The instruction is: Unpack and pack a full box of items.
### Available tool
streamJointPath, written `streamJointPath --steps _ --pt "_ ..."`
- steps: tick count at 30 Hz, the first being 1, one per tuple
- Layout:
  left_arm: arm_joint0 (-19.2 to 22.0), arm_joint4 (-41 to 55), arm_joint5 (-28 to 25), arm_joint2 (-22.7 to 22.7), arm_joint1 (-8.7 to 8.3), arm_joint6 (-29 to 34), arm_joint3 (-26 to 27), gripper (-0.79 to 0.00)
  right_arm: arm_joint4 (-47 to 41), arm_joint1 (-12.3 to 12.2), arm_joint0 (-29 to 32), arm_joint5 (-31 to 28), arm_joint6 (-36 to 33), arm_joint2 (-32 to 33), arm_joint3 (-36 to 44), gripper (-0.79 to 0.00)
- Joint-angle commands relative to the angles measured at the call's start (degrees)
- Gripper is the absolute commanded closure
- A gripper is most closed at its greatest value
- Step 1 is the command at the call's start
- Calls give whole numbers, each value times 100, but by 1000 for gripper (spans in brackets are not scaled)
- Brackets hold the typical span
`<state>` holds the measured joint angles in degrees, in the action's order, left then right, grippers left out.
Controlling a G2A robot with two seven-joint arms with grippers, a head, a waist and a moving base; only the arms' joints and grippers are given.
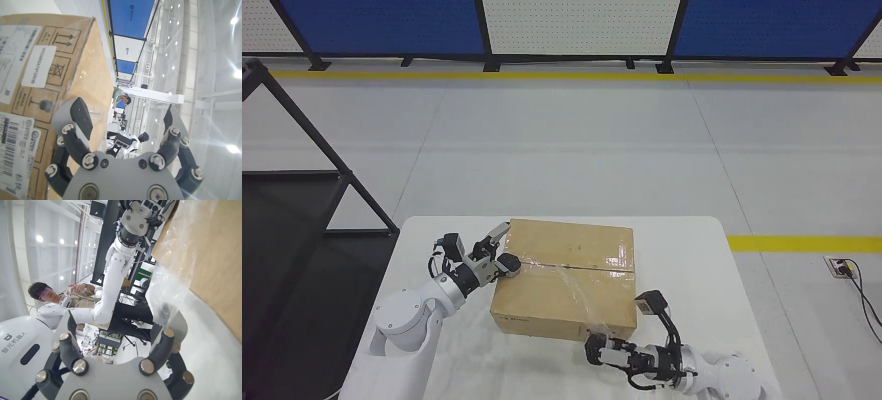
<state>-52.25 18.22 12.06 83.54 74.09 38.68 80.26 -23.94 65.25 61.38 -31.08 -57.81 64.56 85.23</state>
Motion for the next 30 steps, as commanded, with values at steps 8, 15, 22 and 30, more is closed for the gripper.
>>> streamJointPath --steps 8,15,22,30 --pt "0 0 0 0 0 0 0 -785 -107 63 -363 167 319 -70 23 -785" --pt "0 0 0 0 0 0 0 -785 -124 102 -509 366 746 -41 -18 -785" --pt "0 0 0 0 0 0 0 -785 -127 115 -549 375 1027 79 -90 -785" --pt "0 0 0 0 0 0 0 -785 -82 119 -566 377 1165 196 -59 -785"
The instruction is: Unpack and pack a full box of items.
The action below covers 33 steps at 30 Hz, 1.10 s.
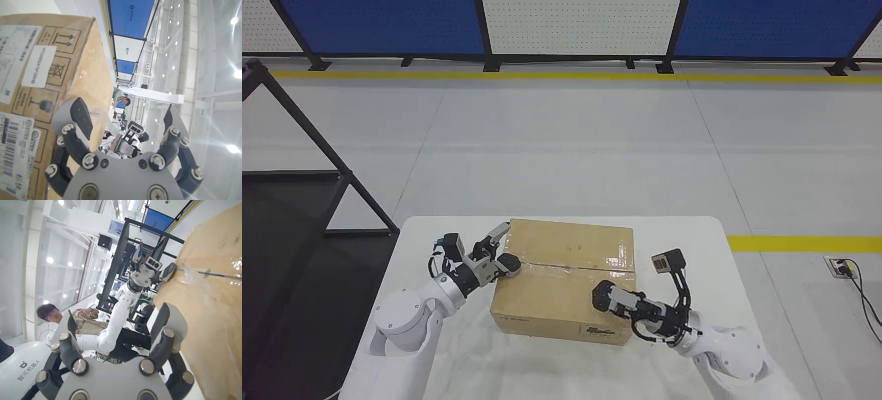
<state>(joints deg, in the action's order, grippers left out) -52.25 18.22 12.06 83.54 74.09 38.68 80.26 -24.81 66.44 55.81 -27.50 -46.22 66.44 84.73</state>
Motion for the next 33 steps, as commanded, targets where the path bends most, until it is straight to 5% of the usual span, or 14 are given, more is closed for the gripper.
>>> streamJointPath --steps 1,33 --pt "0 0 0 0 0 0 0 -785 1 2 -16 28 9 14 -15 -785" --pt "0 0 0 0 0 0 0 -785 263 53 -195 170 733 337 -195 -785"
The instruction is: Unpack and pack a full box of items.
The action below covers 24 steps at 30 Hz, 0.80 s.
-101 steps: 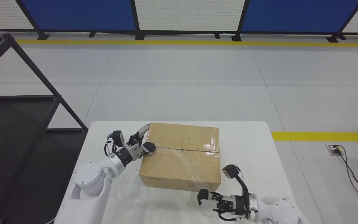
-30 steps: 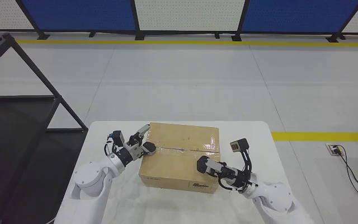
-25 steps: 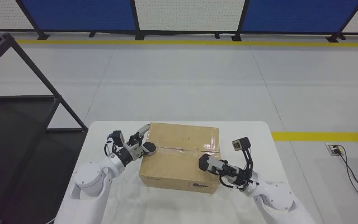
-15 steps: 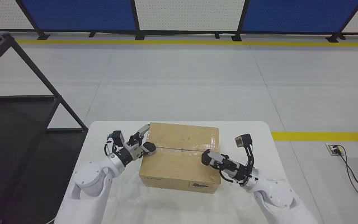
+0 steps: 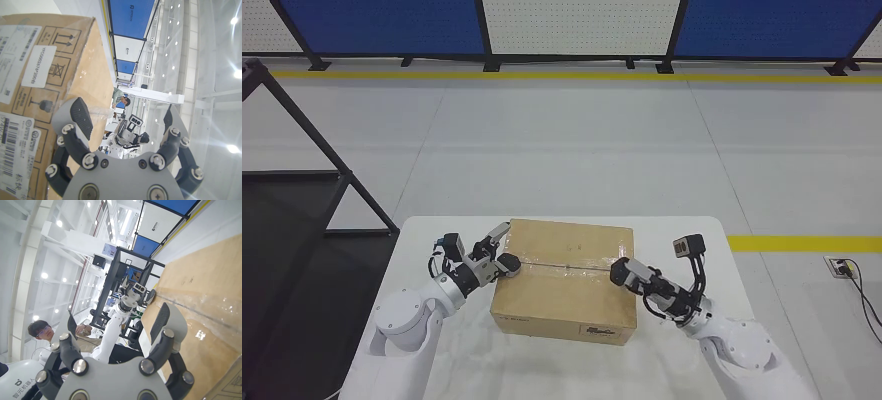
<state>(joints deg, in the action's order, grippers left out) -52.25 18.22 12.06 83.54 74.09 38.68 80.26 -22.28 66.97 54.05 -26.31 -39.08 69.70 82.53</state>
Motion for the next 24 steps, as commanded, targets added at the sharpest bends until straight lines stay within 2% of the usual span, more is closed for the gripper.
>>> streamJointPath --steps 1,5,19,24 --pt "0 0 0 0 0 0 0 -785 36 2 -56 177 76 22 53 -785" --pt "0 0 0 0 0 0 0 -785 228 21 -168 867 604 48 209 -785" --pt "0 0 0 0 0 0 0 -785 255 21 -157 873 580 29 233 -785" --pt "-44 24 -31 -6 1 -53 42 -785 497 42 -276 1340 302 -206 586 -785"
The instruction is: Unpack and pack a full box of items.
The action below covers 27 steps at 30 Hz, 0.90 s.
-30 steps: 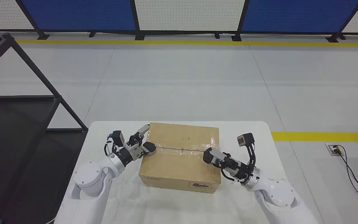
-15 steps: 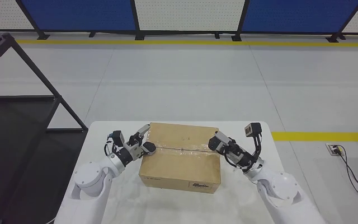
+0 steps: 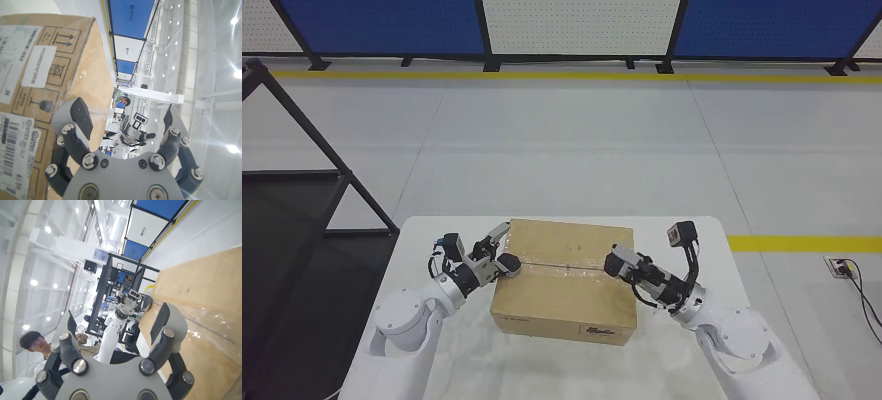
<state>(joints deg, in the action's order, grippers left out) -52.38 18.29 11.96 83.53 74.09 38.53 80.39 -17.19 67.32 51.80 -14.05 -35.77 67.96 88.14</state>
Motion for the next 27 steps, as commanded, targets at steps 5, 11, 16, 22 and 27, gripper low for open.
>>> streamJointPath --steps 5,11,16,22,27 --pt "-123 137 -49 -11 -7 -177 177 -785 -7 107 -457 775 -64 -459 24 -785" --pt "-140 206 -48 -38 -23 -234 210 -785 -4 141 -596 1122 111 -538 -78 -785" --pt "-104 339 -81 -44 -27 -354 166 -785 5 142 -580 1131 123 -547 -75 -785" --pt "-31 372 -71 -108 -31 -478 92 -785 -267 296 -813 1483 210 -1019 -284 -785" --pt "-1 428 -79 -136 -37 -547 54 -785 -286 339 -919 1609 326 -1113 -385 -785"
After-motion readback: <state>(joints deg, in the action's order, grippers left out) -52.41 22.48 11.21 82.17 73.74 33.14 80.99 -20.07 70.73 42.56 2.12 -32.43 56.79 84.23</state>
